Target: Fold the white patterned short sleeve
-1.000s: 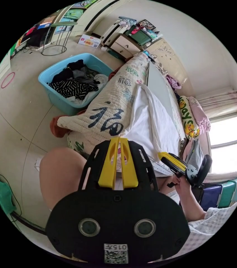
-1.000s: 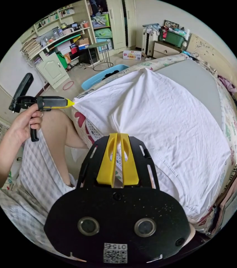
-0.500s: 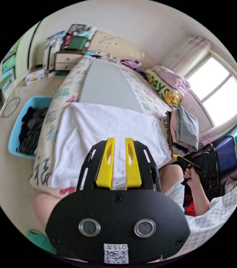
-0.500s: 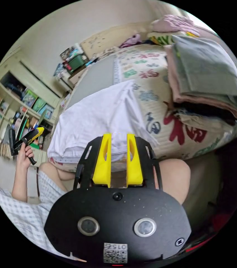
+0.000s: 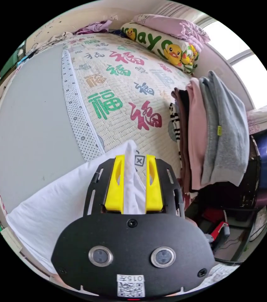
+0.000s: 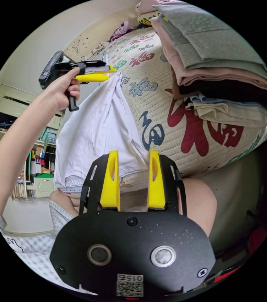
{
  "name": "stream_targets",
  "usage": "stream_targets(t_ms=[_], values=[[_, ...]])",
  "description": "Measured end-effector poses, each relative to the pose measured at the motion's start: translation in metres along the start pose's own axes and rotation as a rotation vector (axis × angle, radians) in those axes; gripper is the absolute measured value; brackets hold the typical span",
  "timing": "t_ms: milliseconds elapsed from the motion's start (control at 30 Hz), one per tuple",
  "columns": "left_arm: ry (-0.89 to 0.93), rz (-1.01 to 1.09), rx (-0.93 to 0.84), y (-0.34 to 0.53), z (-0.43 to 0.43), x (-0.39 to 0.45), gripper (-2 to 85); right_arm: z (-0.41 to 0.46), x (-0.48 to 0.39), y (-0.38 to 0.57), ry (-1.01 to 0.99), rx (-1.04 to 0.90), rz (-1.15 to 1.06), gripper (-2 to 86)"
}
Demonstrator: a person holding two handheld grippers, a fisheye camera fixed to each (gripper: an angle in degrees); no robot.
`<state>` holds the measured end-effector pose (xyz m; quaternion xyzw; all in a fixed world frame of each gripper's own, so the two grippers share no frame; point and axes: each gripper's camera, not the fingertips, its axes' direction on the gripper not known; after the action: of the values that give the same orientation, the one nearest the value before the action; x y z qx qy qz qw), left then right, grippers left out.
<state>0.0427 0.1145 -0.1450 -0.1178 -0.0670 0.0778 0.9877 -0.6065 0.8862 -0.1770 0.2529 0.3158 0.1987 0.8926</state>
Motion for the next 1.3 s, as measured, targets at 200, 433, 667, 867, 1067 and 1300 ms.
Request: stream_targets(t_ms=[200,433,667,867,1067,1300], values=[[-0.103,-0.026,-0.061,-0.022,0.030,-0.003,3.4,0.004,0.005,0.005,-0.033,-0.021,-0.023,2.2],[0.178,0.023,0.107,-0.027,-0.018,-0.019,0.8,-0.061,0.024,0.024,-0.067,0.172,0.012,-0.4],[0.494,0.106,0.295,-0.012,-0.094,-0.034,0.7,-0.173,-0.004,0.035,0.006,0.421,-0.092,-0.2],[0.518,0.114,0.384,0.049,-0.149,-0.128,0.7,-0.165,-0.122,0.045,-0.187,0.327,-0.431,0.1],[0.429,-0.080,0.385,0.130,-0.152,-0.279,0.8,-0.033,-0.264,0.042,-0.308,0.131,-0.647,0.1],[0.466,-0.392,0.359,0.205,-0.098,-0.405,1.4,0.095,-0.364,0.034,-0.255,-0.101,-0.722,0.1]])
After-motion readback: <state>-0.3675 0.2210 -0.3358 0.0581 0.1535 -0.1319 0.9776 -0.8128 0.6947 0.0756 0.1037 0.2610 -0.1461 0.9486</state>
